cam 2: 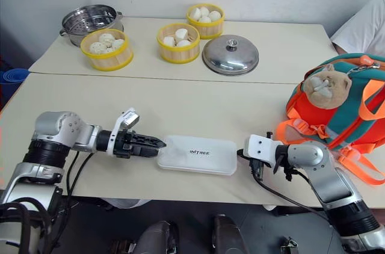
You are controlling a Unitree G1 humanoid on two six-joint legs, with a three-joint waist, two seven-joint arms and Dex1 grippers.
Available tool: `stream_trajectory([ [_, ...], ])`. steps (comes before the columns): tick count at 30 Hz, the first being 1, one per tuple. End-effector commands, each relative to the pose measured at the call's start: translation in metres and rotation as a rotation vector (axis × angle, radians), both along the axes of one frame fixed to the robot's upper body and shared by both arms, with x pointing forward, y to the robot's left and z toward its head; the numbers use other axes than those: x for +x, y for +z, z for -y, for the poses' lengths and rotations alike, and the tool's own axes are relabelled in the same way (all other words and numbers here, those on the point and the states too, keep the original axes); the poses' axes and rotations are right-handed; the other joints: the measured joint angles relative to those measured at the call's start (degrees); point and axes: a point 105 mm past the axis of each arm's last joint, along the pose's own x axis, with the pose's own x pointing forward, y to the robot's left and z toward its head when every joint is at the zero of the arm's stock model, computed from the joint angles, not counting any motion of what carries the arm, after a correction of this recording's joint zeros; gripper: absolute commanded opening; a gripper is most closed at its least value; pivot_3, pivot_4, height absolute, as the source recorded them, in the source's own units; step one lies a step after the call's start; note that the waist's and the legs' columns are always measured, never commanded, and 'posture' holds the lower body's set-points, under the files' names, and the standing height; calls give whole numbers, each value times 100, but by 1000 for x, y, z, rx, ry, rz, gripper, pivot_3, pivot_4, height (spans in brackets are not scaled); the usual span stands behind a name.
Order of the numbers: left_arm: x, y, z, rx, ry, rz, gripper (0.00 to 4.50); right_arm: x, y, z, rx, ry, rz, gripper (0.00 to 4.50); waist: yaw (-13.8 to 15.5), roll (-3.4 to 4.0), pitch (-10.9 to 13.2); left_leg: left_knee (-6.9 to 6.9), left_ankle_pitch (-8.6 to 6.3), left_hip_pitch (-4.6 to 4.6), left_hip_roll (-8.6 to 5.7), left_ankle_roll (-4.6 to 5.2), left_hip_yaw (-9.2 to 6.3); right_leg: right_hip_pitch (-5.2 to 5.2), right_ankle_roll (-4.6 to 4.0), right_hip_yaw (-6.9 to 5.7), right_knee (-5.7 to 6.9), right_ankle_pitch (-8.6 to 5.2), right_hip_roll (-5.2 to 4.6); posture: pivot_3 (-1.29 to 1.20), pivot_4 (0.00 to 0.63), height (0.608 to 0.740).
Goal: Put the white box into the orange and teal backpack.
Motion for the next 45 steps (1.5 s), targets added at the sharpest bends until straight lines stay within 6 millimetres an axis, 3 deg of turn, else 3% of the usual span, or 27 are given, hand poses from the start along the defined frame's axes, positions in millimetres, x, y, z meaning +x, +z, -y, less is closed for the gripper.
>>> stream_trajectory([
  [1,11,15,18,-40,-3,42,4474,-1,-4,-10,-16,52,24,0,10,-2,-1,4,0,0,0,0,-1,2,0,-1,0,0,0,0,150,740],
  [8,1,13,46,-114,-106,-14,4474,6,-5,-8,-41,70,94,0,-28,-2,-1,-1,2,8,0,-6,1,3,1,6,2,0,5,0,150,740],
  [11,2,14,48,-144,-93,-28,3872,6,-4,-7,-22,57,101,0,-15,-3,-1,5,3,9,1,-8,-1,5,1,5,5,0,5,0,150,740],
  [17,-7,25,45,-218,-110,25,2046,-12,0,7,154,-76,68,0,13,-3,-2,0,2,6,0,-8,-8,7,1,2,2,0,2,0,150,740],
  [20,-9,28,40,-218,-83,121,1241,-31,0,27,259,-230,72,850,35,-3,-1,-6,1,1,0,-11,-17,5,0,-3,-1,0,2,0,150,740],
  [24,-13,36,32,-282,-82,360,1235,-70,0,65,367,-438,90,2261,70,-1,-1,-9,-2,2,-3,-13,-17,11,1,-3,-9,0,0,0,150,740],
  [27,-17,58,28,-405,-131,709,1235,-95,4,89,435,-581,117,3219,48,0,-1,-13,-2,10,-3,-12,-13,18,1,-2,-15,-1,0,0,150,740],
  [30,-24,51,26,-341,-235,888,1235,-119,6,120,469,-758,132,4278,6,1,-2,-16,-6,15,-2,-10,-12,23,0,-2,-14,0,0,0,150,740],
  [33,-32,42,29,-291,-321,982,1235,-141,22,167,452,-951,207,4477,9,42,-25,-33,-12,21,-4,-7,-8,24,-2,4,-24,-1,0,0,150,740],
  [36,-39,41,31,-320,-367,998,1235,-137,40,189,468,-982,244,4477,-9,34,-18,-34,-20,19,-2,7,3,22,-1,13,-34,-1,0,0,150,740],
  [40,-41,36,31,-299,-408,1020,1235,-105,64,199,494,-922,296,4477,-29,33,-18,-27,-36,22,-2,43,7,23,2,20,-32,1,2,0,150,740],
  [45,-38,39,23,-289,-362,999,1235,-49,83,168,637,-738,213,4477,-11,36,-16,-26,-36,18,-1,43,3,17,3,22,-28,2,10,0,150,740],
])
